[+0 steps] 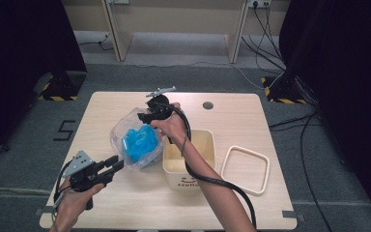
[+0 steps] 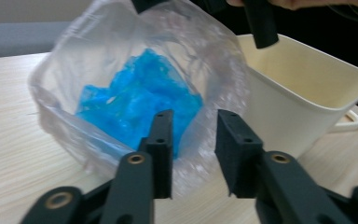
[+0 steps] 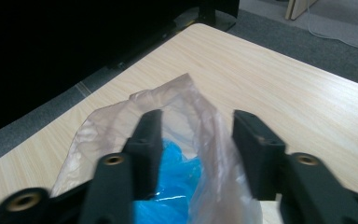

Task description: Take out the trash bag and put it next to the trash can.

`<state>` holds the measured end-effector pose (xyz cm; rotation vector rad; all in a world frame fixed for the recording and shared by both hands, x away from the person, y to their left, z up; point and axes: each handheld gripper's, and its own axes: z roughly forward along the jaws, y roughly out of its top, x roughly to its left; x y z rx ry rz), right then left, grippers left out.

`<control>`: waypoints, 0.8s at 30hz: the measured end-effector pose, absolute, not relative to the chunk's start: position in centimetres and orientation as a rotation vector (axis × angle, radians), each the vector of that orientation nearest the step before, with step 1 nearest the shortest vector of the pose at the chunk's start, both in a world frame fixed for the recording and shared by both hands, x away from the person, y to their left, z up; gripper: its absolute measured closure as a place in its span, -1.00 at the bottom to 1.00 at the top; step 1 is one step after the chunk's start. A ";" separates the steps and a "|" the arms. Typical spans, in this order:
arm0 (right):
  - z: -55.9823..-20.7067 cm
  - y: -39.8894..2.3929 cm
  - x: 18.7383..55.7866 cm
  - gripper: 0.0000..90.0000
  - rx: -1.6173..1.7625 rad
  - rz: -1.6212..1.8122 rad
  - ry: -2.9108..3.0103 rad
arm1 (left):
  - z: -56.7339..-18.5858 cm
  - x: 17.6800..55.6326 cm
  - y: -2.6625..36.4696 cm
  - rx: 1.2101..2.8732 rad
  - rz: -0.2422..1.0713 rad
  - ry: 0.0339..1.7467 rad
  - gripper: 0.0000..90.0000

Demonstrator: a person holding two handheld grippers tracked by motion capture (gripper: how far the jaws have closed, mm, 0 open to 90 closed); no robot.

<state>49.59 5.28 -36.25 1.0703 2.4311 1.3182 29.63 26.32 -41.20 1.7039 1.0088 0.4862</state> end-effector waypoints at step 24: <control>-33.3 -0.1 49.3 -0.28 1.198 1.352 2.343 | -43.1 35.5 22.4 1.963 0.774 0.960 0.54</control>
